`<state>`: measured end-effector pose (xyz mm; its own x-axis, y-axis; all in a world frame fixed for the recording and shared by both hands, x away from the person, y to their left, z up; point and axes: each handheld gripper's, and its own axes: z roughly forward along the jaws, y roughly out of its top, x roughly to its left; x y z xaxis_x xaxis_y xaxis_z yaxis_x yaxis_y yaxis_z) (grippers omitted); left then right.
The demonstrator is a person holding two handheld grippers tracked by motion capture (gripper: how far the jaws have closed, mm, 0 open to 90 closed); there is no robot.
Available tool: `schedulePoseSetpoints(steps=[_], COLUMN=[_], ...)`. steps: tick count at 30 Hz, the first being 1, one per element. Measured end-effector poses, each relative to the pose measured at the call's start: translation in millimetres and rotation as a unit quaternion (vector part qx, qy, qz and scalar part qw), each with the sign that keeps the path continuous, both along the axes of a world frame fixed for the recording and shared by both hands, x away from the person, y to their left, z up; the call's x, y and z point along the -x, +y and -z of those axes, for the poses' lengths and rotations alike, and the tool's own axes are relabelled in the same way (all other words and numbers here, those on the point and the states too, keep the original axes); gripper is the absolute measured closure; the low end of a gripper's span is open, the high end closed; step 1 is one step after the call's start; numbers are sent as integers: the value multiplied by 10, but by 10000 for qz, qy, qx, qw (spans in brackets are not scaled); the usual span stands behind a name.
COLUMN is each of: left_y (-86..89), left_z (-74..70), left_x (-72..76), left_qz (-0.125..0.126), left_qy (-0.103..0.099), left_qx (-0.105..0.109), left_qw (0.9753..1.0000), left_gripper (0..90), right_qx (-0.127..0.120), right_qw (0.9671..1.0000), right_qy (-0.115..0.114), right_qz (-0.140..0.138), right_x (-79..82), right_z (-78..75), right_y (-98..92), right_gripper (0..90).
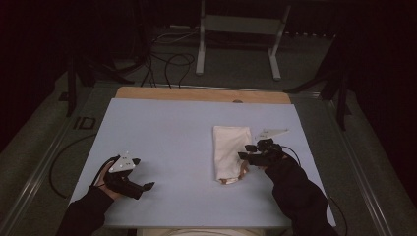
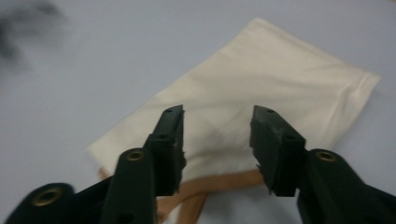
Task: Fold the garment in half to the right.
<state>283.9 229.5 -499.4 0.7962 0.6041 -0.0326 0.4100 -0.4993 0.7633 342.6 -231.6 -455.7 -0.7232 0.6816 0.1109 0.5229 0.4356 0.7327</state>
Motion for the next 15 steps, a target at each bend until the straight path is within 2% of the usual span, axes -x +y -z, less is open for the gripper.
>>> schedulePoseSetpoints(steps=[5, 7, 11, 15], left_y=[-10, -13, -8, -6], left_z=[12, 9, 10, 12], left_x=[-14, -14, -12, -6], left_qz=[8, 26, 10, 17], left_qy=[21, 18, 23, 25], left_qx=[-27, -29, -8, -14], left_qw=[10000, 10000, 10000, 10000], left_gripper=[0, 0, 0, 0], right_qx=[-17, 96, 212, 300], right_qw=[9999, 9998, 9994, 9987], right_qy=[130, 132, 158, 344], right_qz=[-88, -102, -231, -205], right_x=[166, 203, 222, 222], right_z=[103, 152, 239, 343], right_y=[-8, 16, 51, 59], right_gripper=[598, 600, 625, 666])
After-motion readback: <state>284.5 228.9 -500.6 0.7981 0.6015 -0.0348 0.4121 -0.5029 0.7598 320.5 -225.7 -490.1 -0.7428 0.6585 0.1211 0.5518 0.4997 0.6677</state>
